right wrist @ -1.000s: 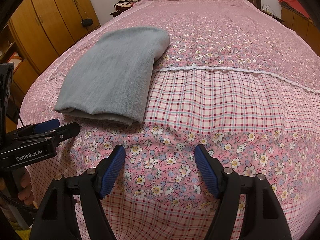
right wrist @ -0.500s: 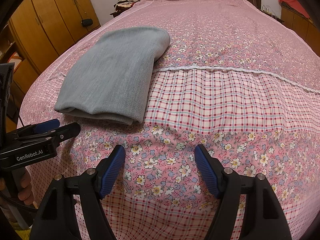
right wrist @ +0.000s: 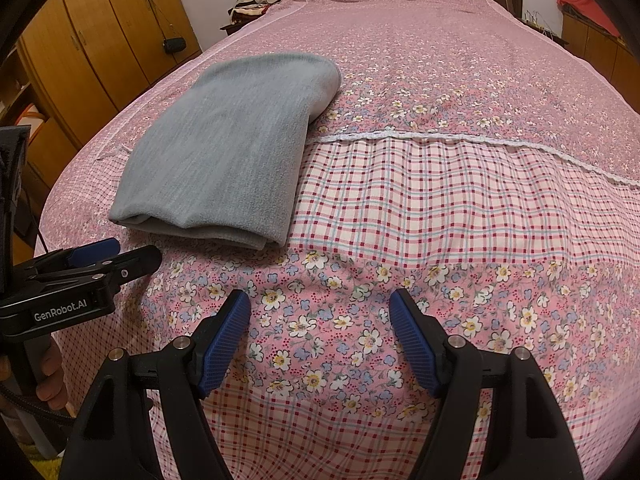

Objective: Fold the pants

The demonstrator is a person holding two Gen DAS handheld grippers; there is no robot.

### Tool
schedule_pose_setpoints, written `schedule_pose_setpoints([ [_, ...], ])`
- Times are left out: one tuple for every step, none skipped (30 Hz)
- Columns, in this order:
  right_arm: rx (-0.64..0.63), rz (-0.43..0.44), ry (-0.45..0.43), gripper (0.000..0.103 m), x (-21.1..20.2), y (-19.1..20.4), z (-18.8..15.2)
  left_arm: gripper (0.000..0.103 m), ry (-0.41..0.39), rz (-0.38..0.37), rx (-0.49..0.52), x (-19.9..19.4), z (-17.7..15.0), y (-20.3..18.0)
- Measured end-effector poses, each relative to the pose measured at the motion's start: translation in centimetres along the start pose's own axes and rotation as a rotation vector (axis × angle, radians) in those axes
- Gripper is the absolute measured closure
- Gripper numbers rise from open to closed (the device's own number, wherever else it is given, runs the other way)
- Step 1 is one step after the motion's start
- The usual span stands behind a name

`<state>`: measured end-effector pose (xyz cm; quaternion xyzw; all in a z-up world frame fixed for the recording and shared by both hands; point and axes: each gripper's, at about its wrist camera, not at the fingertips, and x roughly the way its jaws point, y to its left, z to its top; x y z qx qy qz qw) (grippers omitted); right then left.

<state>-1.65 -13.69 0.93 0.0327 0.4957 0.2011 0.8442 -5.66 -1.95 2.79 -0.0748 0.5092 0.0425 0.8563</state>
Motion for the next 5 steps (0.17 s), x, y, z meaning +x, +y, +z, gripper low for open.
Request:
schedule_pose_setpoints([
  [0.000,0.000,0.000,0.029,0.05,0.00,0.03,0.024,0.000,0.000,-0.001,-0.04,-0.02,-0.05],
  [0.000,0.000,0.000,0.029,0.02,0.00,0.01,0.024,0.000,0.001,-0.001,-0.02,-0.01,-0.04],
  [0.000,0.000,0.000,0.029,0.01,0.00,0.00,0.024,0.000,0.001,0.000,-0.05,-0.03,-0.05],
  [0.000,0.000,0.000,0.029,0.00,0.00,0.00,0.024,0.000,0.000,0.000,-0.05,-0.03,-0.04],
  [0.000,0.000,0.000,0.029,0.02,0.00,0.01,0.024,0.001,0.000,0.000,-0.03,-0.01,-0.03],
])
